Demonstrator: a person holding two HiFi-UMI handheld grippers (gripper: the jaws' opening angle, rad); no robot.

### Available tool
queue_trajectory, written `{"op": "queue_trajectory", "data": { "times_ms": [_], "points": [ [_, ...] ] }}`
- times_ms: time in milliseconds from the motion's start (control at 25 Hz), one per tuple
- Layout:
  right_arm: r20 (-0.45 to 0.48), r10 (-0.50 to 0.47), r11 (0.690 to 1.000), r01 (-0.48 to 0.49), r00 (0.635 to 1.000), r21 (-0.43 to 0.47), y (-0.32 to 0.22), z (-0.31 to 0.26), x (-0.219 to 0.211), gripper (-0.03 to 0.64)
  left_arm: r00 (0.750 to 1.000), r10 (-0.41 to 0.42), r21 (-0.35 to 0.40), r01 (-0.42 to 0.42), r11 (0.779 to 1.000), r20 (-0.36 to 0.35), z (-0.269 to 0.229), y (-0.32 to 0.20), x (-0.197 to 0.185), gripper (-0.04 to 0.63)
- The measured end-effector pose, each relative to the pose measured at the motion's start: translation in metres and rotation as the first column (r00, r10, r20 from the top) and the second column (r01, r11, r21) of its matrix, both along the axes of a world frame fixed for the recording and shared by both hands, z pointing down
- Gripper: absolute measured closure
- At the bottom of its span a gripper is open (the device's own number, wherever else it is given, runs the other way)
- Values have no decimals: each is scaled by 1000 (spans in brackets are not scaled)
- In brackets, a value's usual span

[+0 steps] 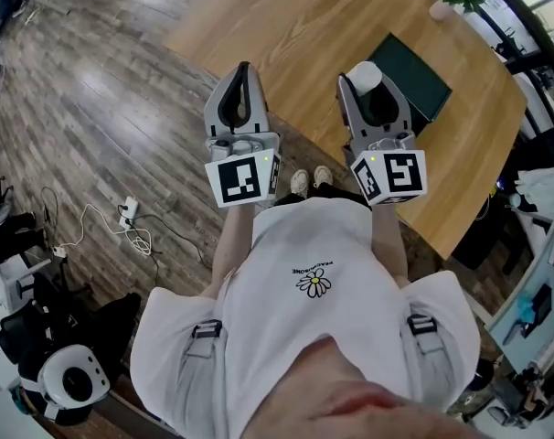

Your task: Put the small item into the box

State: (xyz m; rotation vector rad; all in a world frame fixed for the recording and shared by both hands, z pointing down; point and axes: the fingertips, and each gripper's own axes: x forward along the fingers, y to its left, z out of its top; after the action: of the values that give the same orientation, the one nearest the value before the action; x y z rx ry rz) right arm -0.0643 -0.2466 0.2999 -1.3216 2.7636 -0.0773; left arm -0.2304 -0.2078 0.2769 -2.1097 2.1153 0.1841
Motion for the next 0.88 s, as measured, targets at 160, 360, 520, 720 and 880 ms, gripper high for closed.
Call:
{"op": "queue_trajectory", "data": {
  "times_ms": [160, 360, 520, 720, 880],
  "points": [
    [7, -19, 1000, 19, 1000, -22, -12, 8, -9, 437, 1000, -14, -3, 14, 1000, -7, 3, -13, -7, 580],
    [0, -36, 999, 36, 999, -25, -18, 4, -15, 437, 999, -25, -5, 25, 1000, -23, -1, -20, -14, 580],
    [-54, -33, 999, 32, 998, -20, -23, 3, -8, 436, 1000, -20, -15, 19, 1000, -23, 1, -22, -10, 580],
    [-284, 29, 999, -22, 958, 29, -46, 12, 25, 436, 1000, 2, -23, -2, 1000, -10, 4, -29, 0, 580],
    [-423, -13, 999, -3, 906, -38, -60, 41, 51, 436, 999, 19, -43, -17, 999, 49, 12, -36, 11, 580]
  ]
}}
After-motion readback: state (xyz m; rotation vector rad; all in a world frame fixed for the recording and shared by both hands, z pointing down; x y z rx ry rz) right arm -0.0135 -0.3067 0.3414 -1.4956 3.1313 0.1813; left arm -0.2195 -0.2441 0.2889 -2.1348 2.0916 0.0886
